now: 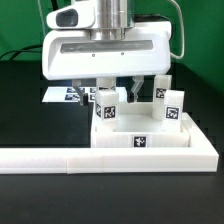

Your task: Assemble square table

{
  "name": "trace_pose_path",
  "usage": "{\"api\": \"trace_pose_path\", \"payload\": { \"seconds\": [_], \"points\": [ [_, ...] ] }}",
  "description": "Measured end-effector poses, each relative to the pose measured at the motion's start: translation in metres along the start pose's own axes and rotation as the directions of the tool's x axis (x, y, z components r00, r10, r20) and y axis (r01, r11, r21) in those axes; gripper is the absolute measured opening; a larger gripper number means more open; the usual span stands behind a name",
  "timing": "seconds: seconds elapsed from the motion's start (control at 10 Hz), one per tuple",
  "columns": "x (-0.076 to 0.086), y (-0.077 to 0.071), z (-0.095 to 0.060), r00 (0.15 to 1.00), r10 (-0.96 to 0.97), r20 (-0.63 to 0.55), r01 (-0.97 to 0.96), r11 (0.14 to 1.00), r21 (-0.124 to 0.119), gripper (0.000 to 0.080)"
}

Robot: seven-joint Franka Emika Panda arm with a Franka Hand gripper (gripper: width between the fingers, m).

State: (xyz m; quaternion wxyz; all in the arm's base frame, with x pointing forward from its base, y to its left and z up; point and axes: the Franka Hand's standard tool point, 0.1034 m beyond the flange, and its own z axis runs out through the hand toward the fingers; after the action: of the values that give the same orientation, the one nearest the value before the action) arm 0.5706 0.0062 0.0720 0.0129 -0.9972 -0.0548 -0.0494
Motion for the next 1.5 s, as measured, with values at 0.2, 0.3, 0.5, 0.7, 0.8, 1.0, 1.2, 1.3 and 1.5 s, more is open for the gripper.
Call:
{"api": "trace_pose_path", "payload": {
  "seconds": [0.2, 0.3, 0.5, 0.7, 0.8, 1.0, 1.2, 1.3, 1.5],
  "points": [
    [0.0018, 0.0013, -0.0007, 0.996, -0.091, -0.012, 0.091, 0.996, -0.006, 0.0649],
    [0.0018, 0.0020, -0.0008, 0.995, -0.101, -0.012, 0.101, 0.995, -0.006, 0.0625],
    [0.0018, 0.0018, -0.0007, 0.995, -0.100, -0.012, 0.100, 0.995, -0.006, 0.0447],
    [0.0018, 0.0018, -0.0007, 0.997, -0.076, -0.012, 0.076, 0.997, -0.005, 0.0287],
    [0.0018, 0.0018, -0.0007, 0.997, -0.076, -0.012, 0.076, 0.997, -0.005, 0.0288],
    [0.0023, 0.0006, -0.0008, 0.998, 0.059, -0.016, -0.059, 0.998, -0.001, 0.0288],
    [0.0027, 0.0013, -0.0011, 0.956, 0.292, -0.031, -0.292, 0.956, 0.004, 0.0288],
    [0.0027, 0.0033, -0.0011, 0.937, 0.347, -0.045, -0.347, 0.938, 0.004, 0.0290],
    [0.0007, 0.0097, -0.0011, 0.858, 0.511, -0.059, -0.512, 0.859, 0.002, 0.0291]
  ]
}}
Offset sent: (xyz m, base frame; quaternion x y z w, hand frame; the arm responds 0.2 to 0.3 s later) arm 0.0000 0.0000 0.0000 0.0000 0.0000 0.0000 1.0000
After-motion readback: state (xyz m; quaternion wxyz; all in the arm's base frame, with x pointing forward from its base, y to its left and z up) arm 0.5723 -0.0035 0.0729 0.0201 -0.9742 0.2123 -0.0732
